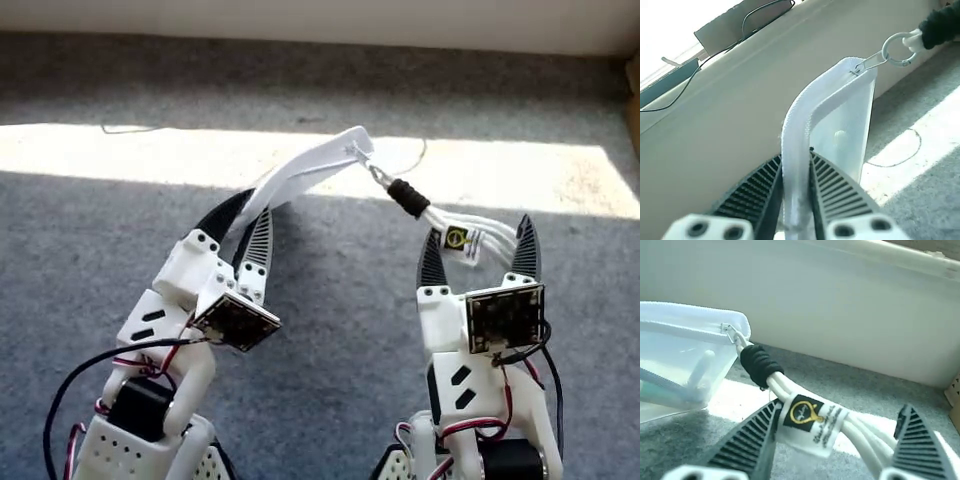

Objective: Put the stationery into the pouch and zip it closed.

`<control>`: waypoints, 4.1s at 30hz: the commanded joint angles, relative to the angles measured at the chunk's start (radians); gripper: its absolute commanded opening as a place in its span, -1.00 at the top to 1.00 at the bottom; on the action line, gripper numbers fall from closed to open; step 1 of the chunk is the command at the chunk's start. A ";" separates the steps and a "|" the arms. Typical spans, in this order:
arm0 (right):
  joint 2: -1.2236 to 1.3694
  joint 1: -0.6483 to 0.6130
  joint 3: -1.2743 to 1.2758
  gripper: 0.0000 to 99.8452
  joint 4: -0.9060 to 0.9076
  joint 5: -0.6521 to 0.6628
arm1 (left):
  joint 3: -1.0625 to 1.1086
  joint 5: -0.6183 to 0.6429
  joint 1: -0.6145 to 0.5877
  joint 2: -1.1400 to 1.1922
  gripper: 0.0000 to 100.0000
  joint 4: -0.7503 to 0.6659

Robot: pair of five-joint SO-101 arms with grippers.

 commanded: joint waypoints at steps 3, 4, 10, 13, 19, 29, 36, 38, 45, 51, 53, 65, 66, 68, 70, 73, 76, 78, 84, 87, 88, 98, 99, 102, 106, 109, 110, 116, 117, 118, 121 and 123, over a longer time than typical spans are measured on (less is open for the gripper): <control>-0.013 -0.013 -0.025 0.35 0.021 0.000 | -0.048 -0.017 -0.104 -0.016 0.99 -0.061; -0.013 -0.031 -0.025 0.35 0.033 0.005 | -0.051 -0.017 -0.107 -0.016 0.99 -0.061; -0.013 -0.248 -0.027 0.35 0.136 0.081 | -0.050 -0.017 -0.110 -0.016 0.99 -0.061; -0.008 -0.334 -0.027 0.35 0.166 0.087 | -0.051 -0.018 -0.111 -0.016 0.99 -0.061; -0.005 -0.418 -0.025 0.35 0.182 0.084 | -0.054 -0.018 -0.111 -0.016 0.99 -0.061; -0.015 -0.415 -0.027 0.35 0.179 0.084 | 0.002 -0.017 -0.056 -0.016 0.99 -0.055; -0.015 -0.414 -0.028 0.35 0.176 0.084 | 0.071 -0.017 0.022 -0.016 0.99 -0.054; -0.015 -0.414 -0.028 0.35 0.176 0.086 | 0.087 -0.015 0.045 -0.016 0.99 -0.054; -0.015 -0.414 -0.027 0.35 0.176 0.087 | 0.136 -0.012 0.130 -0.016 0.99 -0.054; -0.015 -0.414 -0.025 0.35 0.176 0.087 | 0.120 -0.011 0.183 -0.016 0.98 0.043; -0.015 -0.414 -0.025 0.35 0.176 0.087 | 0.102 -0.011 0.200 -0.016 0.98 0.092; -0.015 -0.414 -0.025 0.35 0.176 0.087 | 0.010 0.206 0.163 -0.016 0.63 0.190; -0.015 -0.414 -0.025 0.35 0.176 0.087 | -0.002 0.229 0.151 -0.016 0.61 0.203; -0.015 -0.414 -0.025 0.35 0.176 0.087 | -0.022 0.273 0.133 -0.016 0.58 0.227; -0.015 -0.414 -0.025 0.35 0.176 0.087 | -0.031 0.295 0.127 -0.016 0.56 0.241; -0.015 -0.414 -0.025 0.35 0.176 0.087 | -0.030 0.304 0.127 -0.016 0.54 0.242; -0.015 -0.414 -0.025 0.35 0.176 0.087 | -0.033 0.336 0.127 -0.018 0.54 0.242; -0.015 -0.414 -0.025 0.35 0.176 0.087 | -0.039 0.350 0.127 -0.018 0.54 0.244; -0.015 -0.414 -0.025 0.35 0.174 0.087 | -0.133 0.353 0.128 -0.018 0.54 0.351; -0.015 -0.414 -0.025 0.35 0.174 0.087 | -0.166 0.364 0.128 -0.018 0.54 0.379; -0.015 -0.414 -0.025 0.35 0.174 0.087 | -0.176 0.388 0.128 -0.018 0.54 0.382; -0.015 -0.414 -0.024 0.35 0.173 0.084 | -0.225 0.462 -0.005 -0.018 0.55 0.384; -0.015 -0.414 -0.024 0.35 0.173 0.084 | -0.220 0.483 -0.024 -0.018 0.55 0.384; -0.015 -0.414 -0.024 0.36 0.173 0.084 | -0.219 0.546 -0.081 -0.018 0.55 0.384; -0.015 -0.414 -0.024 0.51 0.173 0.086 | -0.191 0.586 -0.120 -0.018 0.66 0.379; -0.015 -0.414 -0.015 0.64 0.150 0.087 | -0.165 0.582 -0.139 -0.018 0.88 0.377; -0.015 -0.414 0.002 0.68 0.134 0.089 | -0.165 0.580 -0.145 -0.018 0.96 0.377; -0.015 -0.414 0.140 0.77 -0.022 0.084 | -0.147 0.585 -0.173 -0.018 0.99 0.377; -0.015 -0.414 0.154 0.79 -0.041 0.084 | -0.134 0.585 -0.174 -0.018 0.99 0.377; -0.015 -0.414 0.165 0.81 -0.054 0.084 | -0.122 0.585 -0.174 -0.018 0.99 0.376; -0.015 -0.406 0.183 0.91 -0.082 0.083 | -0.093 0.585 -0.174 -0.018 0.99 0.342; -0.015 -0.369 0.188 0.97 -0.108 0.083 | -0.064 0.585 -0.174 -0.018 0.99 0.299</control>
